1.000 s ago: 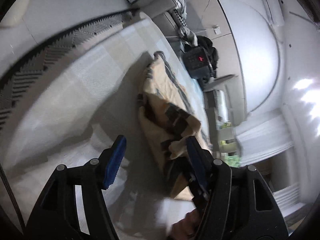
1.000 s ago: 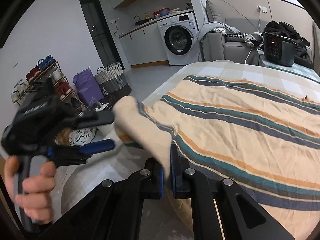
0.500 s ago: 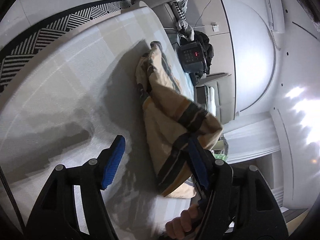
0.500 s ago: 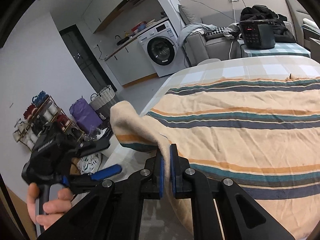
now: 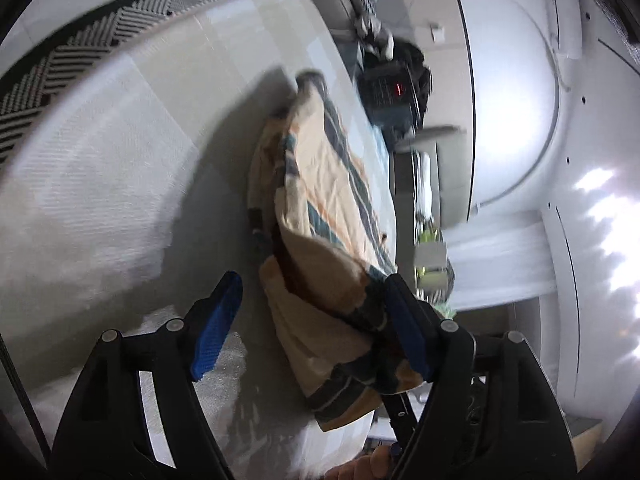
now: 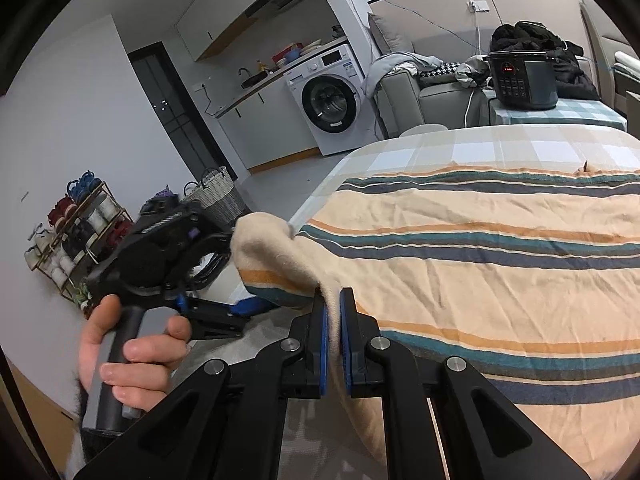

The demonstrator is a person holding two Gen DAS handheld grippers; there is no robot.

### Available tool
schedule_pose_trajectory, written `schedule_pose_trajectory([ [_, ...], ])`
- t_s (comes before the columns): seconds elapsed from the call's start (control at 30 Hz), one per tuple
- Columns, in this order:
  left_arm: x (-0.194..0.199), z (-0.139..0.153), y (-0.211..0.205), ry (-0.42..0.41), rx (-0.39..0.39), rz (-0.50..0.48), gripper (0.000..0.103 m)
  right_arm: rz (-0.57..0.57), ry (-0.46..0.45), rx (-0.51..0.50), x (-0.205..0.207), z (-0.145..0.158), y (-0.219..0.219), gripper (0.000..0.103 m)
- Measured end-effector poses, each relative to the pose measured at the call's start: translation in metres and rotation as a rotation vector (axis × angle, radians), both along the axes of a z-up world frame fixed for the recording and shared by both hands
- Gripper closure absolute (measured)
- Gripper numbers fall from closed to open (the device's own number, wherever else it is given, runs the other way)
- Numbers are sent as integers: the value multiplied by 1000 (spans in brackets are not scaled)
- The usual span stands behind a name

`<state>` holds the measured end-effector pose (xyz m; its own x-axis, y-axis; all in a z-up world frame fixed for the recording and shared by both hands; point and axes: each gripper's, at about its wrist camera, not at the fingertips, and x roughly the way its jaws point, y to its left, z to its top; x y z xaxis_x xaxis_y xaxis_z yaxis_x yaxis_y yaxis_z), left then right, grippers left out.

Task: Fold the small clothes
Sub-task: 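Lift the held edge and fold it over the cloth with both tools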

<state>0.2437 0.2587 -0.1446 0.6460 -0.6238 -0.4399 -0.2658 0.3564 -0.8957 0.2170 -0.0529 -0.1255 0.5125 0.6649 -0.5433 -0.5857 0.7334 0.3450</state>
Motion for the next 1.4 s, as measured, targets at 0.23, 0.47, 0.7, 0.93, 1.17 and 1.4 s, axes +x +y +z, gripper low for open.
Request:
schedule_pose_trajectory([
  [0.23, 38, -7, -4, 23, -48, -62, 33, 54, -19, -27, -8, 0, 5, 97],
  [0.47, 74, -9, -4, 55, -13, -144, 35, 198, -84, -152, -33, -9, 29, 96],
  [0.7, 75, -9, -3, 89, 133, -108, 85, 249, -131, -328, -43, -30, 58, 58],
  [0.93, 71, 0, -2, 49, 194, -83, 96, 171, -195, -472, -38, -44, 77, 62],
  [1.17, 69, 30, -8, 4, 233, -100, 97, 105, -143, -356, -23, -33, 62, 97],
  [1.4, 78, 90, -42, -69, 309, -148, 98, 33, -100, -130, -18, -4, 25, 98],
])
